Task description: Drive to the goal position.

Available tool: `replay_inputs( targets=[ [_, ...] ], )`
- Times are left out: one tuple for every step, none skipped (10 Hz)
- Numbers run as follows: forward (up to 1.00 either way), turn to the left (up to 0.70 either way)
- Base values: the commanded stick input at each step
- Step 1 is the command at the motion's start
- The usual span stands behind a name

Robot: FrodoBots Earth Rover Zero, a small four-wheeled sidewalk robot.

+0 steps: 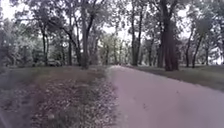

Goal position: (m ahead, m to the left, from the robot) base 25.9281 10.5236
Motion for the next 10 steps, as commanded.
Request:
replay_inputs(
  targets=[
    [0.68, -0.14],
    [0.69, -0.14],
    [0.69, -0.14],
    [0.69, -0.13],
    [0.69, -0.07],
    [0.68, 0.00],
    [0.68, 0.00],
    [0.69, 0.00],
    [0.68, 0.00],
    [0.69, 0.00]
  ],
)
